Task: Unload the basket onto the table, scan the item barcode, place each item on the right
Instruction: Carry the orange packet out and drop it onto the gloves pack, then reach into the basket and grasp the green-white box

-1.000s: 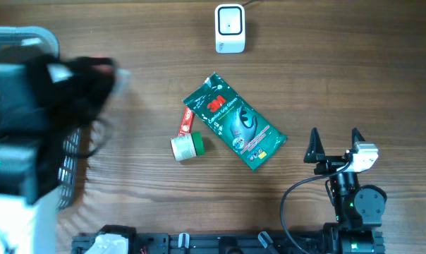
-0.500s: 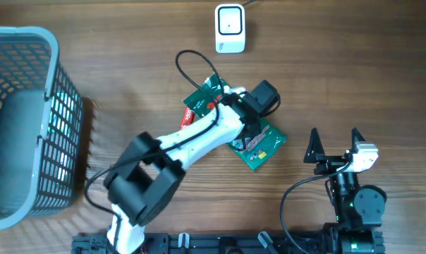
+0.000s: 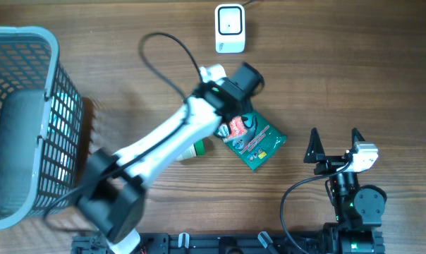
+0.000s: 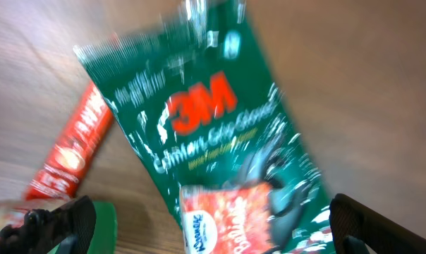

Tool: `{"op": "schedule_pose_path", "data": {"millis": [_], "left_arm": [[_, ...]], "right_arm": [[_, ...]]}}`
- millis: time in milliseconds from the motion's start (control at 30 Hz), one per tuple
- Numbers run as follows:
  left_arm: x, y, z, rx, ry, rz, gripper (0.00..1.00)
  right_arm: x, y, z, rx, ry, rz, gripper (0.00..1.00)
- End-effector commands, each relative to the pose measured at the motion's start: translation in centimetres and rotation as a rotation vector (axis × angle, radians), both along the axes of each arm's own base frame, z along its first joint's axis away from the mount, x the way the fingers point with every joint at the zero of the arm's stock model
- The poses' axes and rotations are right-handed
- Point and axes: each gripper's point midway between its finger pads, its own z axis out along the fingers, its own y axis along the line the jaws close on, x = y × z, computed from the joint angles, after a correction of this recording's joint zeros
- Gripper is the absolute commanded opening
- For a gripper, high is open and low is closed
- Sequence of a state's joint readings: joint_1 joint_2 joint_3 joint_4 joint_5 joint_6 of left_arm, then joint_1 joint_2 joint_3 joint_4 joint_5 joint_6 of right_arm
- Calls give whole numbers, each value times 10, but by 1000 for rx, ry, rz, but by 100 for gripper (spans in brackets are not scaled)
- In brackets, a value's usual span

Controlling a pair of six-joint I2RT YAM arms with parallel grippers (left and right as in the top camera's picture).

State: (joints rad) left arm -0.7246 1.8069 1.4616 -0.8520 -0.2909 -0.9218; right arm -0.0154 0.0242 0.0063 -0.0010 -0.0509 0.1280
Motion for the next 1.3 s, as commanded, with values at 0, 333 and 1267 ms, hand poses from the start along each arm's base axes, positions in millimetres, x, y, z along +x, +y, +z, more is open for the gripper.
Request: {"op": "schedule_pose_path", "data": {"millis": [0,333,1267], "left_arm": [[23,35,107,-122,-239,104,100],[-4,181,267,-76,-709,407,100],[-123,465,375,438,-1052,1159,100]], "right_arm": [[0,0,0,4,-2,0,100],[0,0,0,5,-2,0,100],[0,0,0,4,-2,0,100]]}}
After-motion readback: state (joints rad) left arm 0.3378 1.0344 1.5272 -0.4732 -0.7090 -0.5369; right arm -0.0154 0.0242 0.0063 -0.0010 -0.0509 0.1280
